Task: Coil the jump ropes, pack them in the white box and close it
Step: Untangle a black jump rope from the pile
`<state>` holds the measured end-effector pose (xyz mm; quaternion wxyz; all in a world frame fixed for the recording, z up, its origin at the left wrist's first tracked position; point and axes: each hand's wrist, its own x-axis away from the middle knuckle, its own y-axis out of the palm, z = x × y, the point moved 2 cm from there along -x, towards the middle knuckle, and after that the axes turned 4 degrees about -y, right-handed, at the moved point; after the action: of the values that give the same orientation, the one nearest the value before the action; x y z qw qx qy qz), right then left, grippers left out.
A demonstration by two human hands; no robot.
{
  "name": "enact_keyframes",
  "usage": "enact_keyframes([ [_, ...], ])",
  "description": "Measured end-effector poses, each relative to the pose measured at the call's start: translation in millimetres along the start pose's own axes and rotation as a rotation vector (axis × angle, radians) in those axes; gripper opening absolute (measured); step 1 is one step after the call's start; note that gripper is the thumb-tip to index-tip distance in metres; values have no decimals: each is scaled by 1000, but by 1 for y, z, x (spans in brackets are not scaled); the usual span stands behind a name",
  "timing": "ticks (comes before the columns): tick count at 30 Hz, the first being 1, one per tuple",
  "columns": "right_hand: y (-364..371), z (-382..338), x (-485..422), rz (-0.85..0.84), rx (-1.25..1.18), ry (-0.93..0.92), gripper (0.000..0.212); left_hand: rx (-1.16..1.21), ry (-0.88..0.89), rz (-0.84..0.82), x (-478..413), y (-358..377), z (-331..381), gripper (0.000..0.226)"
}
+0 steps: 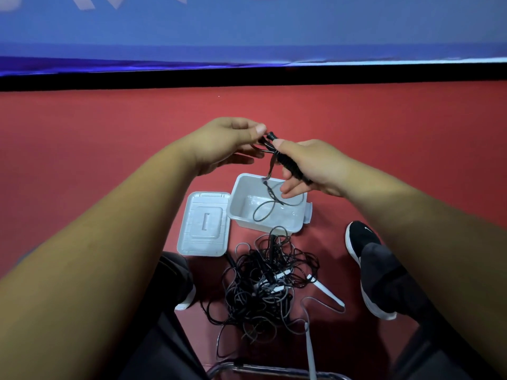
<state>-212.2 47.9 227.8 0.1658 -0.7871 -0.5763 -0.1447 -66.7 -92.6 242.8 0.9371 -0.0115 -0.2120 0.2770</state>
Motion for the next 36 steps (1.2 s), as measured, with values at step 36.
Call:
enact_keyframes([
  [36,0,2,-2,-148,23,99,37,-106,-10,99,-5,12,-7,19],
])
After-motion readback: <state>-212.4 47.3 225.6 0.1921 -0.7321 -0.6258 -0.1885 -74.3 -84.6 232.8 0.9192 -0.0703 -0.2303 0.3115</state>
